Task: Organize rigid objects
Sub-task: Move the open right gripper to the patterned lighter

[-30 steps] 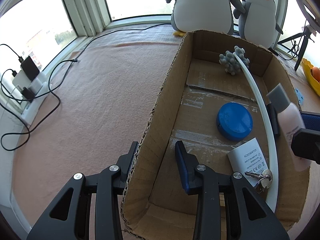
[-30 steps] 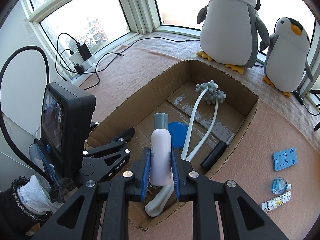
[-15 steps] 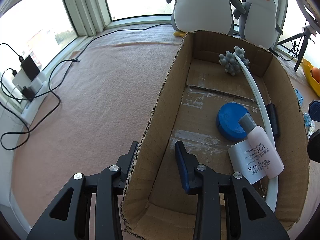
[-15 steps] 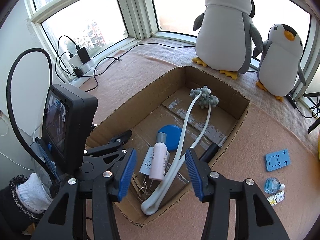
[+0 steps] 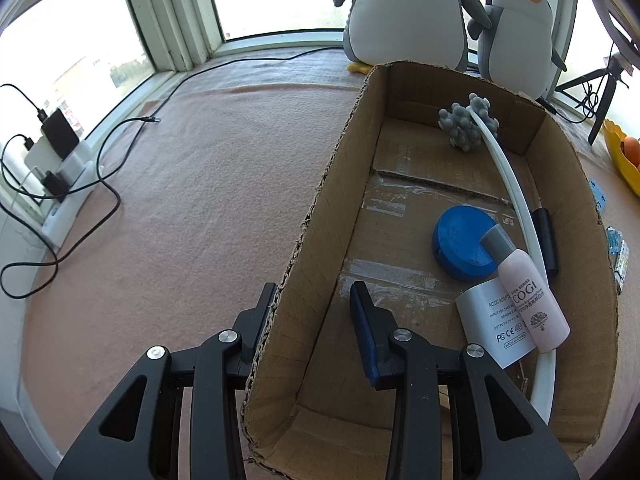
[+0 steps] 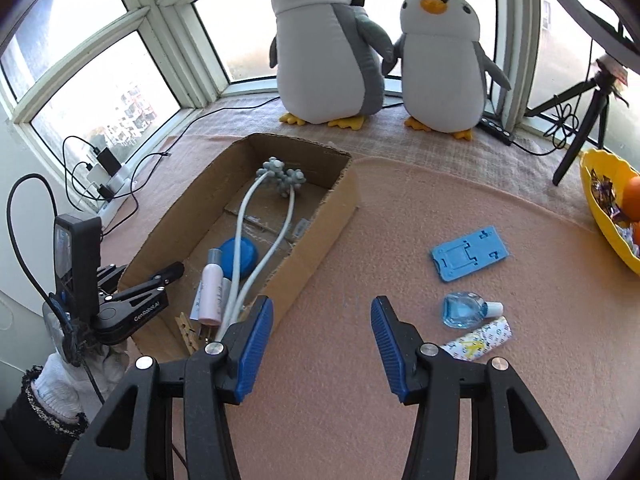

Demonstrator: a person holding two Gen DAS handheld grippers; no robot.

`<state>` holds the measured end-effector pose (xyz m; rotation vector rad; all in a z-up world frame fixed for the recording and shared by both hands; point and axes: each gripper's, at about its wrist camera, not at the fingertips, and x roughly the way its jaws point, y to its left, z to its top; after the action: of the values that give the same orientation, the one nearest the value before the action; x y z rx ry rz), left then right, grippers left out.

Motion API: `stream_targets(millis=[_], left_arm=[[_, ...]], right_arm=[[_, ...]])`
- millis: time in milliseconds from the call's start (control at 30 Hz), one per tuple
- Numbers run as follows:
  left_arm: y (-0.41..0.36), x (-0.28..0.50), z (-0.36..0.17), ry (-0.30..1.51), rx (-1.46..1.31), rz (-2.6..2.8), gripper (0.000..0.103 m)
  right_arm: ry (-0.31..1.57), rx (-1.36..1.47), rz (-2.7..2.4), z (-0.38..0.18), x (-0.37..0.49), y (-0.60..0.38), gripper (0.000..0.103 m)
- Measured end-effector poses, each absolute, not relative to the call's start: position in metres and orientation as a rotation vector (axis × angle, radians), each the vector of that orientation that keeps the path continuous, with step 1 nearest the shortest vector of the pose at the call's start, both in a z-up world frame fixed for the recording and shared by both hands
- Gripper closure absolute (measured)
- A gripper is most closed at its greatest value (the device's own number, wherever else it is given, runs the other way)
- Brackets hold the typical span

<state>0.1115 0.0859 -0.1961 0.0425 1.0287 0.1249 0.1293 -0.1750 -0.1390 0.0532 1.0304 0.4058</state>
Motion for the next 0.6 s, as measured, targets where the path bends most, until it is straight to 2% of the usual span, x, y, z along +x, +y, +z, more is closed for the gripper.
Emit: stream_targets(millis=[267,600], left_arm=[[0.086,0.111,-0.196,1.028,0.039,0.124,0.068],[0.088,0.111,-0.196,1.029,0.025,0.121,0.068]], right_arm=[[1.146,0.207,0.199,-0.180,0.138,-0.242,0.056],[1.225,0.307,0.113,-0.204,0.155,-0.263,0.056]])
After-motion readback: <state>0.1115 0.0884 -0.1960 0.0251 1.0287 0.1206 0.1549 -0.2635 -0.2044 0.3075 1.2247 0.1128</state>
